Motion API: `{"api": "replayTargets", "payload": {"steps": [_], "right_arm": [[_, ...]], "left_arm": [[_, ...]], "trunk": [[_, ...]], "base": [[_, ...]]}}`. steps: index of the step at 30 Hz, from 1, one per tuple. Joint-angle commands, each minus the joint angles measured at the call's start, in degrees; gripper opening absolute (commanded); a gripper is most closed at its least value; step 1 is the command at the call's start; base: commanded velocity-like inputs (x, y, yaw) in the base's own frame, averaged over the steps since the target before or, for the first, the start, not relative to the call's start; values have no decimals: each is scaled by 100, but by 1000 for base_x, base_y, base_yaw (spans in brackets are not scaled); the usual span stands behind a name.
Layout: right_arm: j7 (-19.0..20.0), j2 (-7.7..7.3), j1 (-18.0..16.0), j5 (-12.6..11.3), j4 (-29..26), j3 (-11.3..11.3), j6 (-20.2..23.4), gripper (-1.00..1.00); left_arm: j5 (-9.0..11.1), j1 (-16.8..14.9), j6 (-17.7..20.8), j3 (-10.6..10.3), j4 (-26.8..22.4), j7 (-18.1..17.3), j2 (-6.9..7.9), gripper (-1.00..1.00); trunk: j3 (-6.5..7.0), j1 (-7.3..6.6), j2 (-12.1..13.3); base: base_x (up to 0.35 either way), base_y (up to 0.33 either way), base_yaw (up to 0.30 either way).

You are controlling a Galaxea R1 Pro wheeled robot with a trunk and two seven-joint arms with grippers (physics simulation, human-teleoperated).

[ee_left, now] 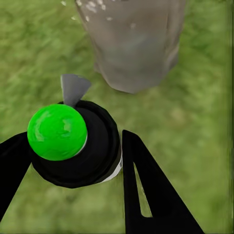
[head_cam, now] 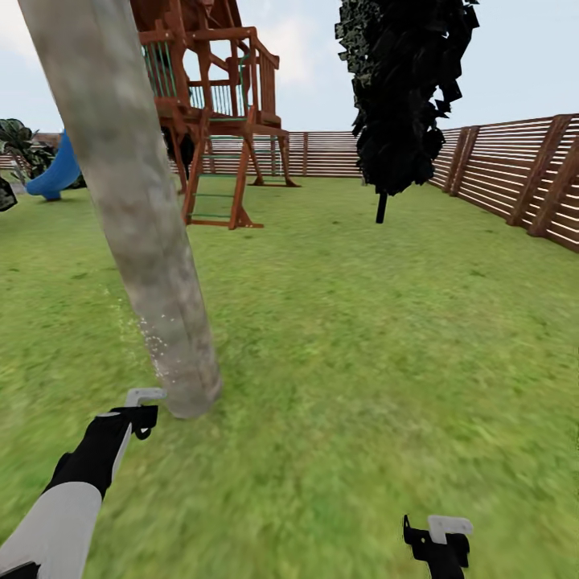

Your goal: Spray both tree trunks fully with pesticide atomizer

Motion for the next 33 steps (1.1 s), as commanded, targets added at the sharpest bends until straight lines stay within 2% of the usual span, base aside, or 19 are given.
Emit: {"api": "replayTargets", "payload": {"steps": [1,12,27,33], "right_arm": [[-1,0,0,-4,0,-2,0,100],[-2,1,0,-3,0,2,0,100],[-2,1,0,-8,0,3,0,100],[-2,1,0,-2,0,5,0,100]], "left_arm": [[1,0,0,2,0,0,2,-100],[-1,0,0,-2,0,6,5,-100],[-4,0,-8,-16,89,-2,4,-100],[-6,0,-9,-14,96,-3,5,-100]], "trunk": [[0,0,0],[0,0,0],[0,0,0],[0,0,0]], "base": [[81,-268,15],[38,-271,246],[213,-209,13],[150,-242,238]]}}
